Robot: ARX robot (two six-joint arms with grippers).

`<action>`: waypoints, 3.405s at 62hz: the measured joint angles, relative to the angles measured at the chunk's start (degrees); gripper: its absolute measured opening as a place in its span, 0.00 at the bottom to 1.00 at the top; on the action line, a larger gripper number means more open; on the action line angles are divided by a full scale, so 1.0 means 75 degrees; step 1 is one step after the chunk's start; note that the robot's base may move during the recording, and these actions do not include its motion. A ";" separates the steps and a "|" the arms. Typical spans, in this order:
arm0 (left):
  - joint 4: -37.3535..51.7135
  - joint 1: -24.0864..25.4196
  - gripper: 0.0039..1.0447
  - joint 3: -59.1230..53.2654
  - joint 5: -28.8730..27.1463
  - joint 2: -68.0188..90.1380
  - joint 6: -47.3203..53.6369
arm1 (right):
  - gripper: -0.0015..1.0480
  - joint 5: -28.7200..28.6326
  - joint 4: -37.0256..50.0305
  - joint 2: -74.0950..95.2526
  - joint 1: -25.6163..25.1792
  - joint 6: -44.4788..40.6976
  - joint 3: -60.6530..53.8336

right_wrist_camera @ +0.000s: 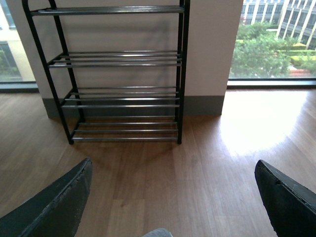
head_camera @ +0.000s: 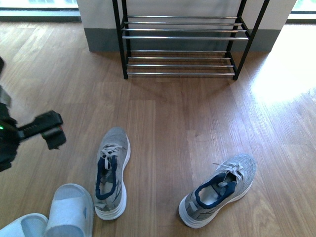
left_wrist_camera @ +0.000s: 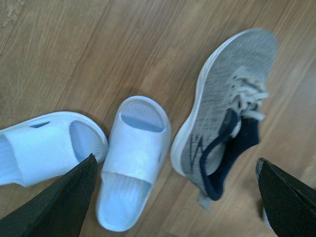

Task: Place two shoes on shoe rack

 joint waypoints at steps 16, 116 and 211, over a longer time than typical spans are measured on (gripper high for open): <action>-0.0122 -0.0629 0.91 0.1839 0.0828 0.2025 0.0988 | 0.91 0.0000 0.0000 0.0000 0.0000 0.0000 0.0000; 0.0219 -0.0714 0.01 0.4380 0.0230 0.5435 0.2503 | 0.91 0.0000 0.0000 0.0000 0.0000 0.0000 0.0003; -0.0507 -0.2742 0.01 -0.3564 -0.5112 -0.9772 0.3168 | 0.91 0.0000 0.0000 0.0000 0.0000 0.0000 0.0003</action>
